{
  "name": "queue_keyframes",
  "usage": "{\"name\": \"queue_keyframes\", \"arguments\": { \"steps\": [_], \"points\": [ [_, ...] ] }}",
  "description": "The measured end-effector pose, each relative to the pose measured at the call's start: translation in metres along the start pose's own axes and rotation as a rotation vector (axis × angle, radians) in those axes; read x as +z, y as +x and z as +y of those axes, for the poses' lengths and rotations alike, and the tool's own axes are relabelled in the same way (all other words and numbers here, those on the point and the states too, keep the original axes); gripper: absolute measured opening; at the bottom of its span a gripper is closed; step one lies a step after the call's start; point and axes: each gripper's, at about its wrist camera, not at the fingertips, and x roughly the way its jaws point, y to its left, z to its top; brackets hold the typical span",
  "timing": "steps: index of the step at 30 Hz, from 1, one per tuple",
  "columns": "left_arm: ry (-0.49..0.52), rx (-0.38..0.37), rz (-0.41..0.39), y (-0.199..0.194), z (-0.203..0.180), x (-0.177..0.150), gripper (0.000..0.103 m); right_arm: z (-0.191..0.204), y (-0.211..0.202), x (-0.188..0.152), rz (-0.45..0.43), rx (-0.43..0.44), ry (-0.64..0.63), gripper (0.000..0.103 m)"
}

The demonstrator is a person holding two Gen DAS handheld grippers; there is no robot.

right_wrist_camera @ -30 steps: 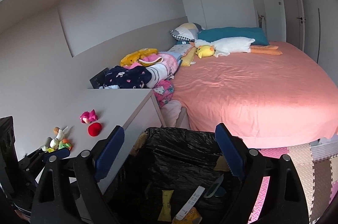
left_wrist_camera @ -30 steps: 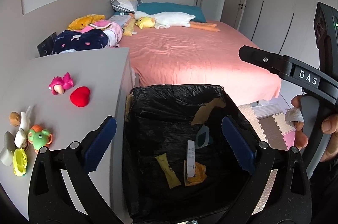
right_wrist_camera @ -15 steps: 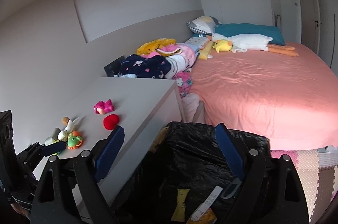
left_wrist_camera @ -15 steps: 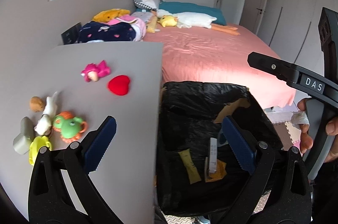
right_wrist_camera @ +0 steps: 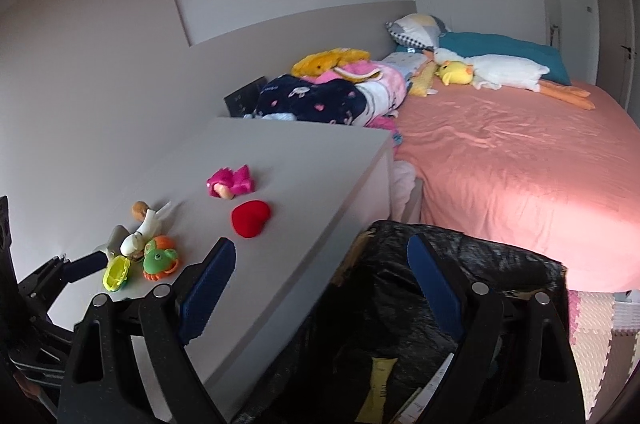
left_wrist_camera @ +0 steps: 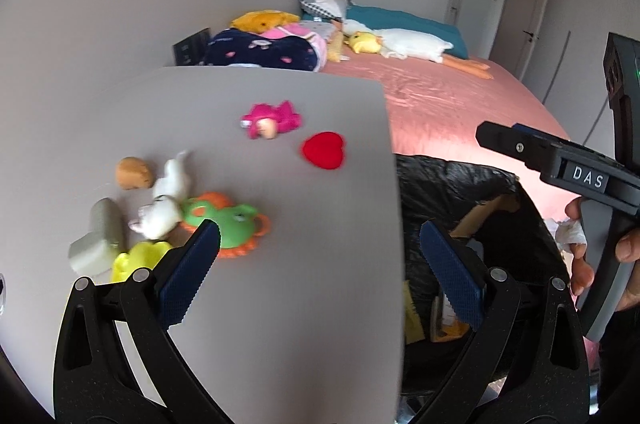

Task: Collect trash
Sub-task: 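Grasp the red heart with the right gripper while the left grasps the grey pipe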

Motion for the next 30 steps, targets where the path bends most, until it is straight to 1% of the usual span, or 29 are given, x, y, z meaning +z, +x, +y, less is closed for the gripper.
{"name": "queue_keyframes", "arguments": {
  "steps": [11, 20, 23, 30],
  "points": [
    [-0.081, 0.075, 0.001, -0.003, 0.064, -0.003, 0.097, 0.040, 0.041, 0.004, 0.055, 0.036, -0.049, 0.088],
    [-0.155, 0.146, 0.019, 0.002, 0.122, -0.006, 0.097, 0.059, 0.076, 0.006, 0.097, 0.038, -0.065, 0.088],
    [-0.173, 0.159, 0.025, 0.005, 0.135, -0.007, 0.097, 0.064, 0.087, 0.006, 0.111, 0.039, -0.071, 0.088],
    [-0.177, 0.206, 0.057, 0.016, 0.157, -0.010, 0.097, 0.072, 0.110, 0.011, 0.131, 0.033, -0.092, 0.088]
  ]
}}
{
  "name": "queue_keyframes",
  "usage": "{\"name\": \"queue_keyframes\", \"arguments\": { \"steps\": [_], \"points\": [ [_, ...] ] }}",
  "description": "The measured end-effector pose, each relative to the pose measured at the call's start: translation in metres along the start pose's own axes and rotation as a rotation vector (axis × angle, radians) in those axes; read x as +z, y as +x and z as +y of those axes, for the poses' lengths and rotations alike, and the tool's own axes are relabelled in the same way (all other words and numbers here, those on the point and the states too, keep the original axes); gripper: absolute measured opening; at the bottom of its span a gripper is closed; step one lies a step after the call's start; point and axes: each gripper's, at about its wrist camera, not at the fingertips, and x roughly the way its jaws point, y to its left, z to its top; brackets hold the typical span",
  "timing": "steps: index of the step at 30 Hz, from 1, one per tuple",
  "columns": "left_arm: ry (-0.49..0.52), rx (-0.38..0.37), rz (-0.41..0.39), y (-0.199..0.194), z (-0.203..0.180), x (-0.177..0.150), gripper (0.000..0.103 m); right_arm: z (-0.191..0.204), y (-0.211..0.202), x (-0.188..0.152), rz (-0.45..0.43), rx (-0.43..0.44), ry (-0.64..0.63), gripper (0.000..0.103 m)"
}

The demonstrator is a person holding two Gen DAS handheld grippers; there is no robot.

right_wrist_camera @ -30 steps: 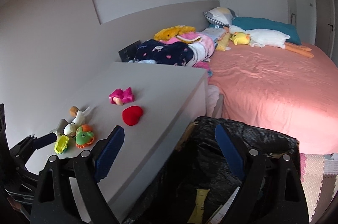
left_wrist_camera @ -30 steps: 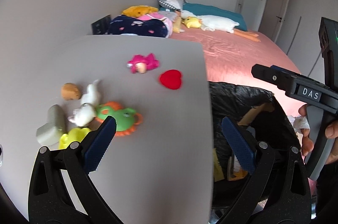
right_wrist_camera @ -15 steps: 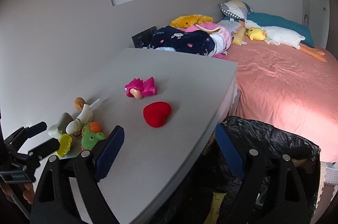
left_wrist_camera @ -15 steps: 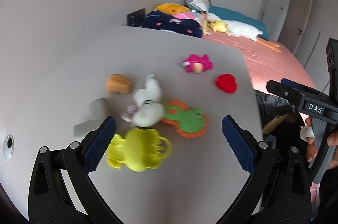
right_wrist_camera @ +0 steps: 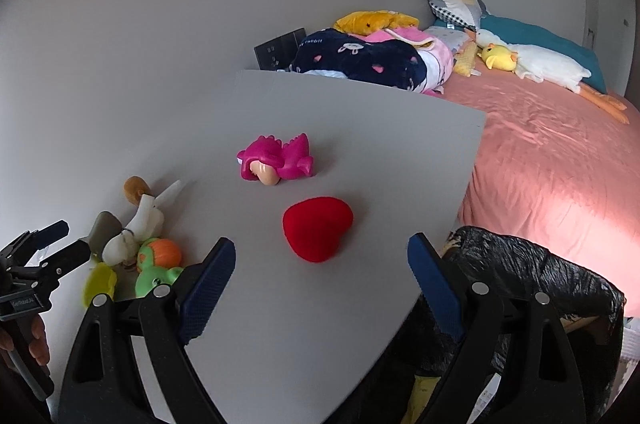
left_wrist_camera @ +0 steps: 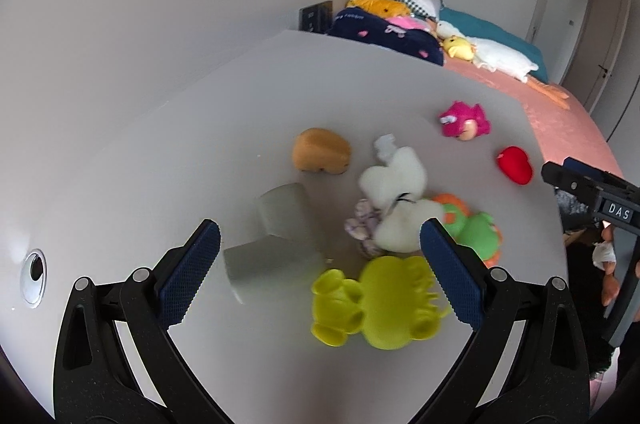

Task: Collect trash
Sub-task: 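Grasp the red heart with the right gripper while the left grasps the grey pipe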

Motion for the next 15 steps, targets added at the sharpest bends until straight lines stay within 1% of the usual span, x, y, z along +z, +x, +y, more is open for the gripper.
{"name": "queue_keyframes", "arguments": {
  "steps": [5, 9, 12, 13, 15],
  "points": [
    [-0.013, 0.024, 0.028, 0.012, 0.012, -0.001, 0.096, 0.004, 0.018, 0.008, 0.017, -0.019, -0.024, 0.088],
    [-0.019, 0.049, 0.057, 0.022, 0.021, -0.001, 0.089, 0.009, 0.032, 0.013, 0.037, -0.045, -0.060, 0.088],
    [-0.036, 0.046, 0.085, 0.029, 0.027, -0.003, 0.084, 0.012, 0.043, 0.014, 0.056, -0.069, -0.090, 0.080],
    [-0.038, 0.049, 0.095, 0.032, 0.029, -0.004, 0.082, 0.013, 0.045, 0.014, 0.061, -0.075, -0.094, 0.074],
    [-0.039, 0.058, 0.106, 0.035, 0.031, -0.004, 0.080, 0.013, 0.051, 0.012, 0.078, -0.081, -0.103, 0.067]
  ]
}}
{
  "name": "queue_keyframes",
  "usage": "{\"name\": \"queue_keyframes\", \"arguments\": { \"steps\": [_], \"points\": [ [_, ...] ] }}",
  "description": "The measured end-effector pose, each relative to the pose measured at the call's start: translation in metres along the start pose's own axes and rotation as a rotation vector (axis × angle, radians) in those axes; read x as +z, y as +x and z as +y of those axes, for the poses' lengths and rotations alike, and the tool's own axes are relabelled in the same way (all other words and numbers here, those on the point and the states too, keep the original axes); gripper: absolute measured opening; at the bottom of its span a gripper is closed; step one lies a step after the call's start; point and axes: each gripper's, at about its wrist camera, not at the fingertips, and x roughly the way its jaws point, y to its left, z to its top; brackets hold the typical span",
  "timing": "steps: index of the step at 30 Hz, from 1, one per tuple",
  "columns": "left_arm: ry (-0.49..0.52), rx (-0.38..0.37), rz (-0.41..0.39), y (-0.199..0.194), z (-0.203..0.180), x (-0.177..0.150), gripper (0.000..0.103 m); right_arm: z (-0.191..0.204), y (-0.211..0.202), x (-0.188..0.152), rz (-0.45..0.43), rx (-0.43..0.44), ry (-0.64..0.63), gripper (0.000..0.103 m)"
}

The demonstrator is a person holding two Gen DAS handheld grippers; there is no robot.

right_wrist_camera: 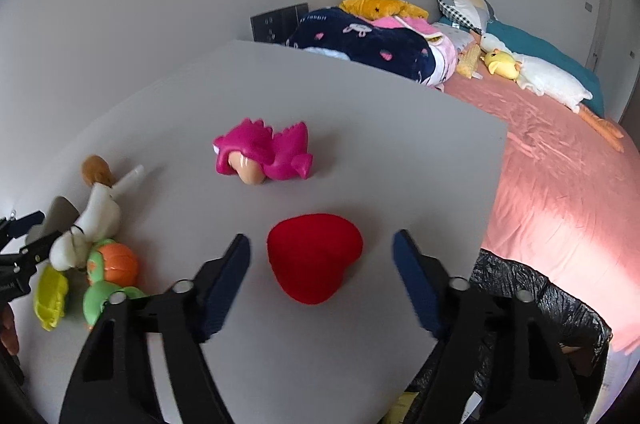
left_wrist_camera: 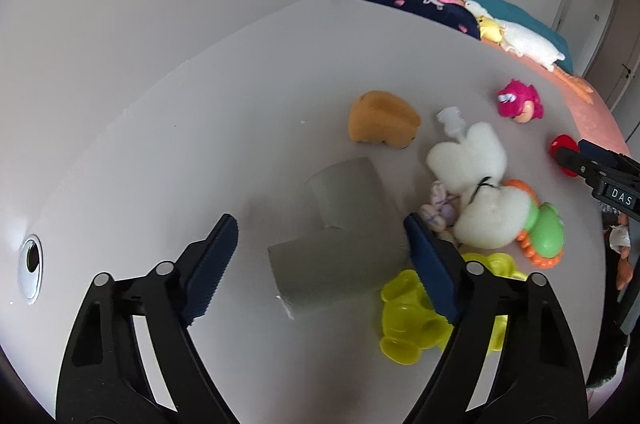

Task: Collect trash
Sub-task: 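Grasp the red heart with the right gripper while the left grasps the grey pipe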

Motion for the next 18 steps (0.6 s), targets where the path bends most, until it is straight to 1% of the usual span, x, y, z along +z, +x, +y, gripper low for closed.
{"name": "queue_keyframes", "arguments": {
  "steps": [1, 2, 3, 5, 7, 11, 15, 18],
  "points": [
    [-0.001, 0.000, 0.003, 0.001, 0.001, 0.000, 0.079, 0.000, 0.003, -0.001, 0.007, 0.001, -0.002, 0.060],
    [-0.002, -0.006, 0.005, 0.002, 0.001, 0.000, 0.078, 0.001, 0.005, -0.001, 0.014, 0.001, -0.005, 0.056],
    [-0.001, -0.015, 0.007, 0.003, 0.002, 0.000, 0.076, 0.002, 0.005, -0.002, 0.003, -0.016, -0.020, 0.050],
    [0.005, -0.019, 0.002, 0.003, -0.001, -0.001, 0.072, 0.002, 0.004, -0.002, 0.005, -0.010, -0.022, 0.050],
    [0.019, -0.011, -0.005, 0.002, -0.003, 0.000, 0.060, 0.002, 0.003, -0.003, 0.003, 0.002, -0.019, 0.050],
    [-0.001, -0.031, -0.013, 0.000, 0.002, -0.001, 0.059, 0.005, -0.005, -0.005, -0.010, 0.023, -0.025, 0.050],
    [-0.032, -0.036, -0.045, -0.011, 0.008, 0.001, 0.059, 0.004, -0.019, -0.007, -0.026, 0.041, -0.015, 0.050],
    [-0.035, -0.031, -0.060, -0.019, 0.008, 0.003, 0.059, 0.003, -0.027, -0.008, -0.037, 0.046, -0.008, 0.050]
  ]
}}
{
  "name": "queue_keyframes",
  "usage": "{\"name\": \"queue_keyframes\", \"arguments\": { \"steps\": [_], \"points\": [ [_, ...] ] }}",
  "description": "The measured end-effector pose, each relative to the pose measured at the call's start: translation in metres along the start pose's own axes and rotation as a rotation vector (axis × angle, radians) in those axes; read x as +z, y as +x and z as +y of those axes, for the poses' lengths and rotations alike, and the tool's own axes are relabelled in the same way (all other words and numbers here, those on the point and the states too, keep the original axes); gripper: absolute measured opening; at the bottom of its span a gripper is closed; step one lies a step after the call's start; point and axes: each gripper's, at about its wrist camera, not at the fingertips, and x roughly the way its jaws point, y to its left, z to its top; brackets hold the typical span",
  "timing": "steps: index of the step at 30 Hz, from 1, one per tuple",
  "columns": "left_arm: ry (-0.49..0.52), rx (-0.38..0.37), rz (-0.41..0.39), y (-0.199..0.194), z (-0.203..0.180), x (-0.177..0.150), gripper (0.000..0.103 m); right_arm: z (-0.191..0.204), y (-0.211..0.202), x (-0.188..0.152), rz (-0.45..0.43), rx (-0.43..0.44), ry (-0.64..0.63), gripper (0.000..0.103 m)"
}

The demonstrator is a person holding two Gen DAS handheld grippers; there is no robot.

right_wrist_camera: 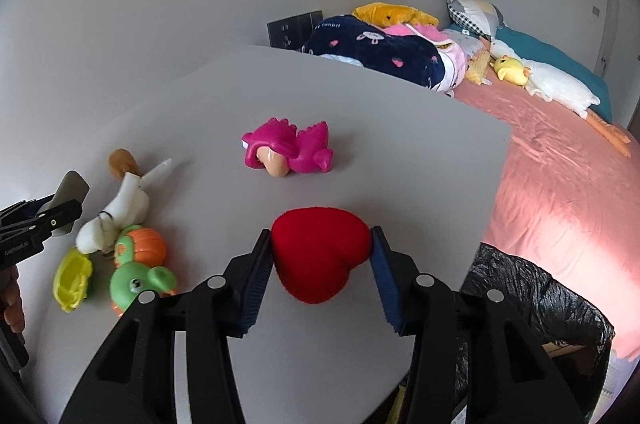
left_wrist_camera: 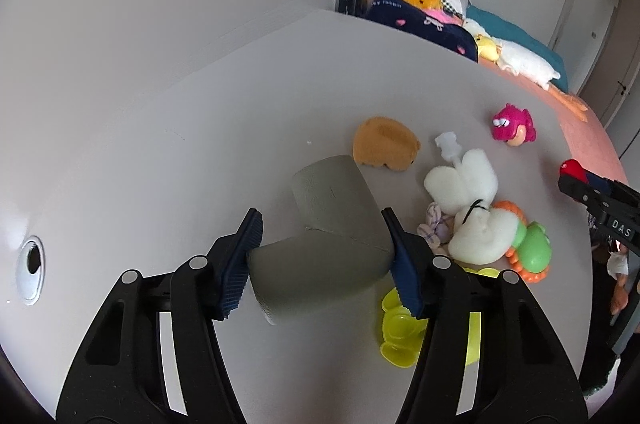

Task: Collect trash
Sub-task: 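Grasp the red heart with the right gripper while the left grasps the grey pipe, then carry the red heart and grey pipe over the trash bag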

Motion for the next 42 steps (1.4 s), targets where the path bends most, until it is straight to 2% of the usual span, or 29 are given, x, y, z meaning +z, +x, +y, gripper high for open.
{"name": "queue_keyframes", "arguments": {
  "steps": [16, 27, 42],
  "points": [
    [0.022, -0.025, -0.068, -0.039, -0.032, 0.000, 0.059, -0.012, -0.065, -0.014, -0.079, 0.025, 0.036, 0.050],
    [0.059, -0.062, -0.081, -0.055, -0.075, -0.007, 0.059, -0.020, -0.097, -0.041, -0.089, 0.048, 0.051, 0.050],
    [0.134, -0.141, -0.090, -0.071, -0.141, -0.022, 0.059, -0.057, -0.145, -0.073, -0.128, 0.007, 0.108, 0.050]
  ]
}}
